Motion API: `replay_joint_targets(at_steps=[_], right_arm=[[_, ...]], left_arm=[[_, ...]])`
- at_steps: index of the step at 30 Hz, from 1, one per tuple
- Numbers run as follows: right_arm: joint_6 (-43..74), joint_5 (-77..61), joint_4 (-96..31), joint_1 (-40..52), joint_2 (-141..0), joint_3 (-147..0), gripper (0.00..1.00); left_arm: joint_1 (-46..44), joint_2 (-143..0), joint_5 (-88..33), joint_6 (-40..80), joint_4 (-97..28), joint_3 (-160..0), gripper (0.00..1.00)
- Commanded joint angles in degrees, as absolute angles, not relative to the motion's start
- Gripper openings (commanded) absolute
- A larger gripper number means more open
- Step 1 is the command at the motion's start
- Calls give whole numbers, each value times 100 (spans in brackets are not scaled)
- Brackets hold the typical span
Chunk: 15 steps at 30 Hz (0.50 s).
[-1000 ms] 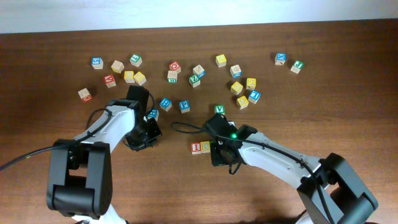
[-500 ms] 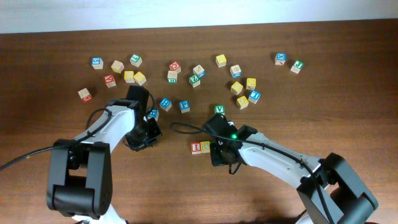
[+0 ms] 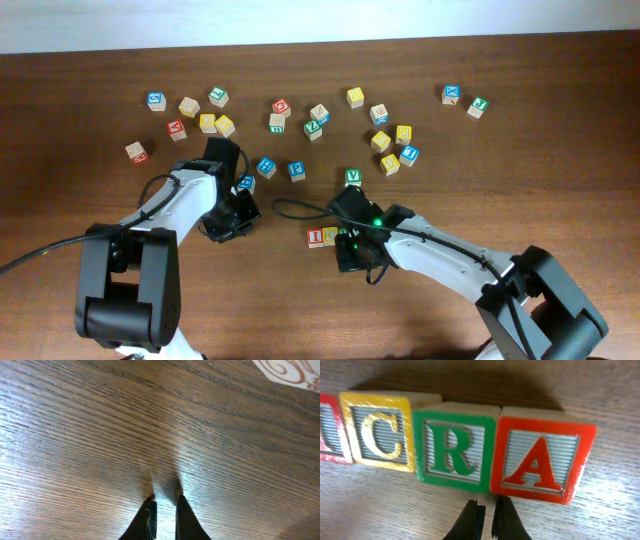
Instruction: Spell out ICRA
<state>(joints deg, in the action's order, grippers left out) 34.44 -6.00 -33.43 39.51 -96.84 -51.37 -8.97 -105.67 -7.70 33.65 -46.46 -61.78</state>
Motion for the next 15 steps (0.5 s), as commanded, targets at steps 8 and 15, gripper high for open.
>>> replay_joint_targets(at_steps=[8, 15], right_arm=[[3496, -690, -2954, 3935, -9950, -5015, 4], [3494, -666, -2891, 3935, -9950, -5015, 4]], left_arm=[[-884, -10790, -637, 3319, -4593, -6077, 8], [-884, -10790, -637, 3319, -4593, -6077, 9]])
